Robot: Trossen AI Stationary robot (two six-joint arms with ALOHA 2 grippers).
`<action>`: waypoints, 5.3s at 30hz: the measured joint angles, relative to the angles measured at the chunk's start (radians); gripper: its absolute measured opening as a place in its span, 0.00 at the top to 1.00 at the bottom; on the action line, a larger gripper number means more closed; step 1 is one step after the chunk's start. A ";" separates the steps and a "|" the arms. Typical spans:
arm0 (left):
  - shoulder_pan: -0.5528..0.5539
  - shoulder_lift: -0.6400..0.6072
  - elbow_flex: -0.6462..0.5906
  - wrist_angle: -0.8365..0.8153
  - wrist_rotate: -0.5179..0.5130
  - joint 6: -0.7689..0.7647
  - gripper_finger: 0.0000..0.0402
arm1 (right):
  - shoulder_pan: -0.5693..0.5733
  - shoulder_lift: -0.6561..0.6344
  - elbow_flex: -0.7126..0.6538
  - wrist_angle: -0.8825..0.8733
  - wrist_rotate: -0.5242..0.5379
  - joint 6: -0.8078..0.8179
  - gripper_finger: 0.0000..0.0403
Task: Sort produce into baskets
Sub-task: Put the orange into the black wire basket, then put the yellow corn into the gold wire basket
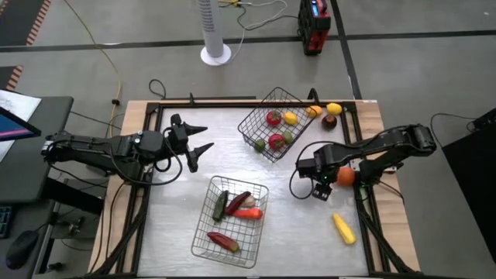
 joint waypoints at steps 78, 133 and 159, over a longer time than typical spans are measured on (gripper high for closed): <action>0.000 0.000 0.000 -0.009 0.017 0.006 0.36 | -0.172 0.212 0.555 -0.388 0.485 -0.019 0.18; 0.000 0.000 0.000 -0.021 0.052 -0.055 0.36 | 0.552 0.228 0.202 0.063 -0.168 0.813 0.08; 0.000 0.055 0.001 0.021 0.078 -0.076 0.36 | 0.613 0.225 -0.018 0.289 -0.186 0.881 0.55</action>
